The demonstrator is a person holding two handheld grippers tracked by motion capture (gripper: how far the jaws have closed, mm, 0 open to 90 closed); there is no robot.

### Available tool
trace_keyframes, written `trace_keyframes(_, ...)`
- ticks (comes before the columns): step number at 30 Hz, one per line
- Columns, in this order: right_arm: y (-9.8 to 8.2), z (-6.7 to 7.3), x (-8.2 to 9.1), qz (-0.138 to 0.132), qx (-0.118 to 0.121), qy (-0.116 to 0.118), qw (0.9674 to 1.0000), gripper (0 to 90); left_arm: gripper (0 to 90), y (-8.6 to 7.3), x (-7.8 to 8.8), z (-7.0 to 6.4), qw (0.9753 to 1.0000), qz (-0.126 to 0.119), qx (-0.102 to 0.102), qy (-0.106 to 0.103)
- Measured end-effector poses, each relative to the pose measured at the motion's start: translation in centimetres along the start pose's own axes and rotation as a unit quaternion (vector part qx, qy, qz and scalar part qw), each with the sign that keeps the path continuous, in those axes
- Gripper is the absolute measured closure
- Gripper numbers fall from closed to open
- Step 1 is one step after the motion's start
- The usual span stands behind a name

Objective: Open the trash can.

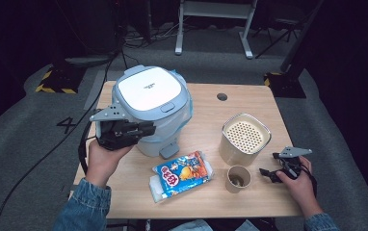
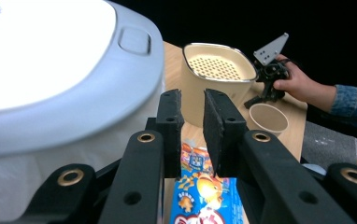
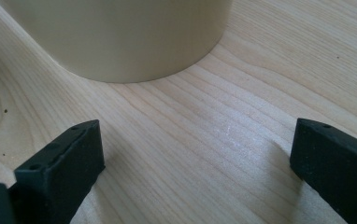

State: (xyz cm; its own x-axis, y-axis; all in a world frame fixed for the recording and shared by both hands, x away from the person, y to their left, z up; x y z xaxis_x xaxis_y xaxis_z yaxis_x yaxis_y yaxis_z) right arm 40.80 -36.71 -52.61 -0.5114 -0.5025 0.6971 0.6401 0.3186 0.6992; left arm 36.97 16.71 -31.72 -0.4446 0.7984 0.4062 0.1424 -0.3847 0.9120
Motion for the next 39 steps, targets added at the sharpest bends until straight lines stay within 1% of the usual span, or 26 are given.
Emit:
trace_keyframes(2,0.0,0.0,0.0,0.0,0.0,0.0,1.0,2.9,76.8,0.7,-0.1,0.2,1.0,0.002,-0.001,0.0)
trace_keyframes(4,0.0,0.0,0.0,0.0,0.0,0.0,1.0,2.9,77.5,1.5,-0.3,0.6,0.9999,0.007,-0.008,0.003)
trace_keyframes(7,0.0,0.0,0.0,0.0,0.0,0.0,1.0,2.9,79.1,2.3,-0.5,0.8,0.9999,0.011,-0.009,0.003)
trace_keyframes(9,0.0,0.0,0.0,0.0,0.0,0.0,1.0,2.9,79.7,2.8,-0.6,0.9,0.9997,0.016,-0.014,0.008)
trace_keyframes(11,0.0,0.0,0.0,0.0,0.0,0.0,1.0,2.9,80.5,3.3,-0.7,1.1,0.9996,0.02,-0.015,0.014)
trace_keyframes(13,0.0,0.0,0.0,0.0,0.0,0.0,1.0,2.9,80.6,3.8,-0.8,1.4,0.9994,0.024,-0.014,0.021)
trace_keyframes(14,0.0,0.0,0.0,0.0,0.0,0.0,1.0,2.9,80.7,3.9,-0.9,1.6,0.9994,0.024,-0.01,0.022)
trace_keyframes(16,0.0,0.0,0.0,0.0,0.0,0.0,1.0,2.9,80.9,4.3,-1.1,1.8,0.999,0.031,-0.008,0.03)
trace_keyframes(18,0.0,0.0,0.0,0.0,0.0,0.0,1.0,2.9,82.3,4.6,-1.4,2.0,0.9989,0.035,-0.006,0.032)
trace_keyframes(20,0.0,0.0,0.0,0.0,0.0,0.0,1.0,2.9,83.6,4.9,-1.9,1.9,0.9988,0.038,-0.001,0.031)
trace_keyframes(21,0.0,0.0,0.0,0.0,0.0,0.0,1.0,2.9,85.6,5.0,-2.1,1.9,0.9987,0.042,-0.002,0.03)
trace_keyframes(22,0.0,0.0,0.0,0.0,0.0,0.0,1.0,2.9,87.1,5.2,-2.4,1.9,0.9985,0.044,-0.001,0.033)
trace_keyframes(23,0.0,0.0,0.0,0.0,0.0,0.0,1.0,2.9,89.0,5.3,-2.7,1.8,0.998,0.049,-0.005,0.039)
trace_keyframes(24,0.0,0.0,0.0,0.0,0.0,0.0,1.0,2.9,89.0,5.4,-2.9,1.8,0.9977,0.052,-0.006,0.042)
trace_keyframes(30,0.0,0.0,0.0,0.0,0.0,0.0,1.0,2.9,89.7,5.8,-4.5,2.1,0.9957,0.078,0.0,0.05)
trace_keyframes(31,0.0,0.0,0.0,0.0,0.0,0.0,1.0,2.9,89.7,5.8,-4.7,2.0,0.9951,0.081,0.001,0.056)
trace_keyframes(32,0.0,0.0,0.0,0.0,0.0,0.0,1.0,2.9,89.7,5.8,-4.8,2.0,0.9946,0.085,0.002,0.059)
trace_keyframes(33,0.0,0.0,0.0,0.0,0.0,0.0,1.0,2.9,89.7,5.8,-5.0,2.1,0.9937,0.089,0.0,0.068)
trace_keyframes(36,0.0,0.0,0.0,0.0,0.0,0.0,1.0,2.9,89.7,5.8,-5.3,2.1,0.9914,0.102,-0.002,0.081)
trace_keyframes(39,0.0,0.0,0.0,0.0,0.0,0.0,1.0,2.9,89.8,5.8,-5.4,2.0,0.9908,0.105,-0.006,0.085)
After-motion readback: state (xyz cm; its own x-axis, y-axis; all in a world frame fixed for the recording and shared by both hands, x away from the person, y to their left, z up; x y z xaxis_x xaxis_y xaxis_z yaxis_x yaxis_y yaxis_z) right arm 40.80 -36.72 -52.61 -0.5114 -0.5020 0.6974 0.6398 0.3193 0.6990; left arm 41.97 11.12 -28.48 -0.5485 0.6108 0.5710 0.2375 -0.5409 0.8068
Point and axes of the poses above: each handheld gripper's, and its own axes: x roughly backward along the jaws, y roughly out of its top, z roughly to its left, the point moved 3 cm from there along -x, roughly forward along the jaws, and after that the axes turned 13 degrees about -x, right-handed, at the moved point
